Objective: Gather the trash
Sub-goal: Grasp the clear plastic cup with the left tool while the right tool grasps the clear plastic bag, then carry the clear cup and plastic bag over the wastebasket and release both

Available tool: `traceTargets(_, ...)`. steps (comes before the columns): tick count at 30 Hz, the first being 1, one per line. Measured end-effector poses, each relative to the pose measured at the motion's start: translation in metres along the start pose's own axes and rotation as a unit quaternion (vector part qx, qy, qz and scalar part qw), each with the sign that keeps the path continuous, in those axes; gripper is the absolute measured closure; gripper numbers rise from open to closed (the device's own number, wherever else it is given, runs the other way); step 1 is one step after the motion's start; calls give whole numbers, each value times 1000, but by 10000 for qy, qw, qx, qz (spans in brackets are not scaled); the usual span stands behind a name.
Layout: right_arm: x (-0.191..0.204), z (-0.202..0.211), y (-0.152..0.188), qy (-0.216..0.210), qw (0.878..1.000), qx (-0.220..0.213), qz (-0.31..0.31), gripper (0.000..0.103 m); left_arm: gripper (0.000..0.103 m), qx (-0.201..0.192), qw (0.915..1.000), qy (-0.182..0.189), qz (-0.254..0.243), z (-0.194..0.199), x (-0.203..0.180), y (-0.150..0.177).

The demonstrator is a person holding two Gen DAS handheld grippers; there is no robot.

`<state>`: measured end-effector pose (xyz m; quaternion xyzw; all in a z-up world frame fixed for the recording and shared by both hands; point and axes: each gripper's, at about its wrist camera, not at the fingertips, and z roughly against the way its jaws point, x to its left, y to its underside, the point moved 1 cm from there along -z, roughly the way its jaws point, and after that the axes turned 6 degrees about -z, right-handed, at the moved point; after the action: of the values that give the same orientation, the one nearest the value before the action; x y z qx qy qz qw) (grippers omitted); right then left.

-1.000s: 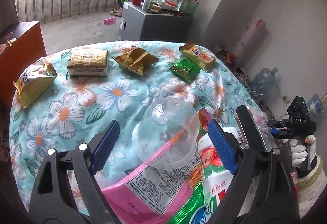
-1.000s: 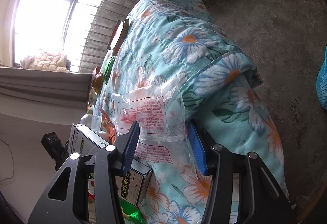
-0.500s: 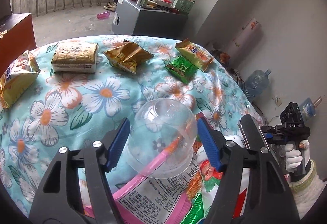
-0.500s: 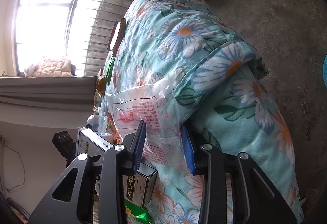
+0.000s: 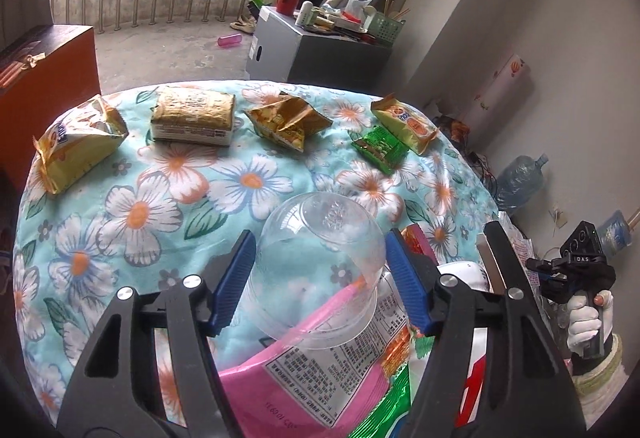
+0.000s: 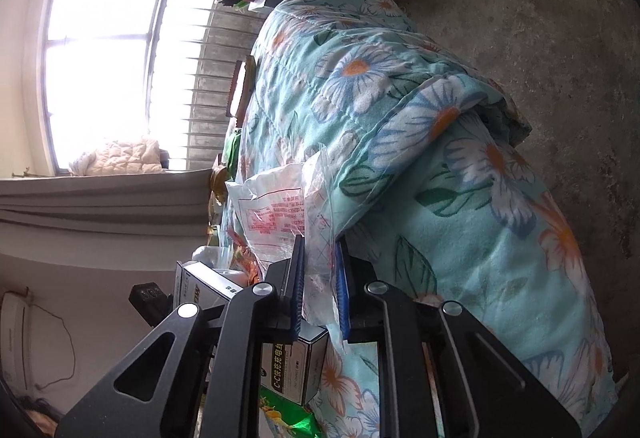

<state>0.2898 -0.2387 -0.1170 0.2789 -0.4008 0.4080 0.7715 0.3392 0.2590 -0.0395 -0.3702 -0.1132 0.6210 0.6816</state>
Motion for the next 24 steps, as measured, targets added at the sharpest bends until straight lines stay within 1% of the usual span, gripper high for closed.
traceTargets(6, 8, 16, 8, -173, 9997, -127, 104, 90, 40, -363, 9989, -296, 89, 43, 4, 3)
traceTargets(9, 10, 30, 12, -273, 9993, -225, 116, 90, 40, -574, 9974, -435, 80, 69, -1, 3)
traceTargets(12, 11, 47, 19, -407, 9984, -361, 121, 90, 40, -793, 9958, -452, 9, 97, -14, 6)
traceTargets(15, 10, 64, 29, -557, 9970, -508, 166, 90, 40, -965, 9942, -439, -204, 121, -35, 8)
traceTargets(18, 5, 83, 40, -700, 9952, -661, 165, 90, 40, -1127, 9920, -319, -475, 141, -65, 7)
traceTargets(21, -3, 105, 53, -885, 9925, -837, 105, 90, 40, -1242, 9889, -93, -814, 158, -102, 6)
traceTargets(24, -14, 133, 64, -1060, 9884, -1083, 48, 90, 40, -1194, 9858, 151, -1170, 159, -144, 7)
